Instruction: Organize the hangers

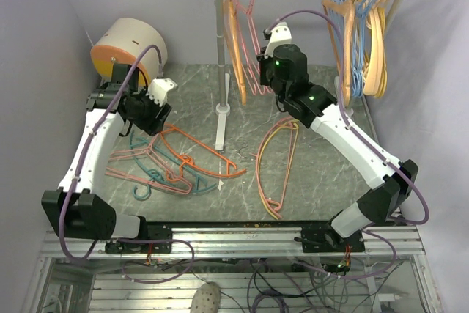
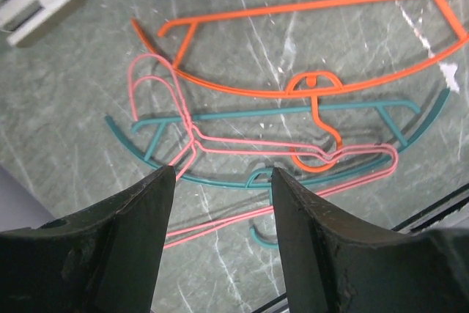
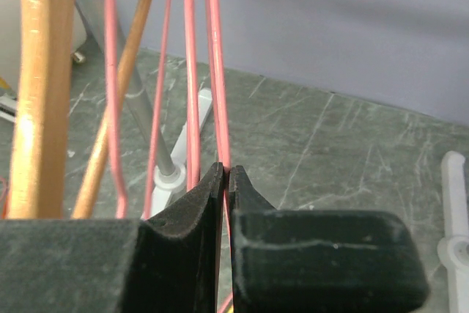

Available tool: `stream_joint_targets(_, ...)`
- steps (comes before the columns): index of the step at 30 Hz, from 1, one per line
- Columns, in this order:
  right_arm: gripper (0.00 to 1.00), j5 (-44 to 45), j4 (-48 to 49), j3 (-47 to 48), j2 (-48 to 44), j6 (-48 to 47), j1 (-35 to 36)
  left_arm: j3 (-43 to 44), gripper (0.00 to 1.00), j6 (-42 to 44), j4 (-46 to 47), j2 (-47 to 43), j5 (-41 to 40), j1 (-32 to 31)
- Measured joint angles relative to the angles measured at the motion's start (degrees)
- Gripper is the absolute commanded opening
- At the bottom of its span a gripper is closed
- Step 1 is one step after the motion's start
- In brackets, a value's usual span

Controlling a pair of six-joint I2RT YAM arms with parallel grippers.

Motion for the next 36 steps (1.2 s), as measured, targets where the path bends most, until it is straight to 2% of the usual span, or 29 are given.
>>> stream_joint_targets(4,0.0,-3.3,0.0,-0.7,0.0,1.7,0.0,-5.2,0.67,5.4,1.6,3.0,2.4,1.1)
stream_joint_targets(5,0.07,-4.3,-0.1,-0.7,0.0,2.1,0.0,-6.2,0.67,6.5,1.8,4.2,2.7,1.4)
stream_joint_targets(6,0.22,-5.1,-0.3,-0.7,0.0,2.4,0.0,-6.8,0.66,7.6,2.0,5.5,3.0,1.8)
stream_joint_targets(7,0.45,-5.6,-0.5,-0.7,0.0,2.6,0.0,-7.1,0.66,8.5,2.2,6.8,3.2,2.3)
stream_joint_targets(9,0.67,-6.4,-0.9,-1.0,-0.3,3.0,0.1,-7.2,0.65,10.3,3.1,10.3,4.0,4.2)
stream_joint_targets(11,0.79,-6.4,-0.7,-2.9,-2.1,3.2,0.2,-7.2,0.64,11.5,4.2,13.0,4.3,6.7)
stream_joint_targets(16,0.82,-5.6,-2.6,-10.3,-11.8,3.4,0.3,-7.1,0.61,12.4,5.7,17.9,5.2,11.4)
stream_joint_targets(23,0.83,-4.7,-2.4,-19.1,-24.8,5.1,0.3,-7.1,0.57,8.6,9.1,19.9,7.1,10.3)
stream_joint_targets(30,0.83,-2.8,-3.9,-24.4,-26.2,6.1,0.3,-9.5,0.52,3.7,15.9,19.8,5.6,6.8)
stream_joint_targets(36,0.83,-2.0,-4.1,-25.1,-26.2,6.2,0.3,-10.4,0.51,0.2,22.2,20.8,2.1,4.8)
